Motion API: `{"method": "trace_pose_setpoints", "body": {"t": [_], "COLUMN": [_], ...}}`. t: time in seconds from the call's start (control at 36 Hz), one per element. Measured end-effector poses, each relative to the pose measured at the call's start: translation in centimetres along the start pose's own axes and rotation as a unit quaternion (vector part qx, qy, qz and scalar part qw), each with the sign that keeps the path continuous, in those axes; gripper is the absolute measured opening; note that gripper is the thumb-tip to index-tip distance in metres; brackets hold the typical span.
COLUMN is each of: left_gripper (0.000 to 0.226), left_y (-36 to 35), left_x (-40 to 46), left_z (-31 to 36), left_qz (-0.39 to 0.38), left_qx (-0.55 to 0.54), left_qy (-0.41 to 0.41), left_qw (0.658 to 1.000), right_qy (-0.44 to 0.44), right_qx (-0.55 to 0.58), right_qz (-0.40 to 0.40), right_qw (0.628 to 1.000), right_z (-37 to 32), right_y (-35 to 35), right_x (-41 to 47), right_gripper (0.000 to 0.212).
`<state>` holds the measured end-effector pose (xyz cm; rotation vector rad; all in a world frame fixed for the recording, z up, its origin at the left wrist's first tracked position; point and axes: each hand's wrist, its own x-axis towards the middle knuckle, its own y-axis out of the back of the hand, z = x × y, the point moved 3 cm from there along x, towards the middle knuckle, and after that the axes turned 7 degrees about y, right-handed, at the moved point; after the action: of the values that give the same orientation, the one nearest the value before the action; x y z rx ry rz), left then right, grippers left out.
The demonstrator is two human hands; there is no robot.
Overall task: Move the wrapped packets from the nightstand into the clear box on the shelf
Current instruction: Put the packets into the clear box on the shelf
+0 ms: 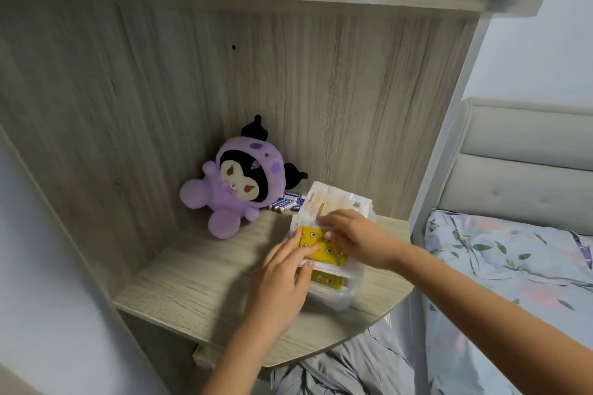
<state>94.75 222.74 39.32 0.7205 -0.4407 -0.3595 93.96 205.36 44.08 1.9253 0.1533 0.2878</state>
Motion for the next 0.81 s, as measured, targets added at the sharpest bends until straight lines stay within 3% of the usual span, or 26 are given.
{"method": "trace_pose_setpoints", "body": {"t": [0.14,0.22,0.39,0.5,0.61,0.81], "left_gripper": [0.024,0.022,0.019,0.015,0.012,0.007], "left_y": [-0.3,-0.3,0.4,0.3,-0.1,-0.4], "left_x": [0.2,0.4,0.1,0.0,0.1,-0.1], "left_z": [0.4,0.5,0.5,0.5,0.3,0.2], "left_qz": [0.038,0.042,0.040,0.048,0.052,0.077], "left_qx": [0.016,0.015,0.012,0.022,0.040,0.031], "left_qy": [0.000,0.008,0.003,0.008,0.012,0.004], "left_qw": [0.999,0.999,0.999,0.999,0.998,0.997], "right_qy": [0.013,0.012,0.015,0.035,0.042,0.052], "right_qx": [0.005,0.008,0.023,0.000,-0.020,-0.010], "right_qz": [0.047,0.057,0.027,0.045,0.060,0.076], "right_qw": [0.999,0.998,0.999,0.998,0.997,0.996], "right_z": [0.5,0.7,0.6,0.3,0.2,0.2], "right_y": [-2.0,-2.1,-2.1,-2.4,-2.4,-2.3], "right_x": [-1.0,-1.1,-1.2,-1.3,-1.3,-1.6], "right_gripper": [0.066,0.047,0.051,0.074,0.080,0.055]}}
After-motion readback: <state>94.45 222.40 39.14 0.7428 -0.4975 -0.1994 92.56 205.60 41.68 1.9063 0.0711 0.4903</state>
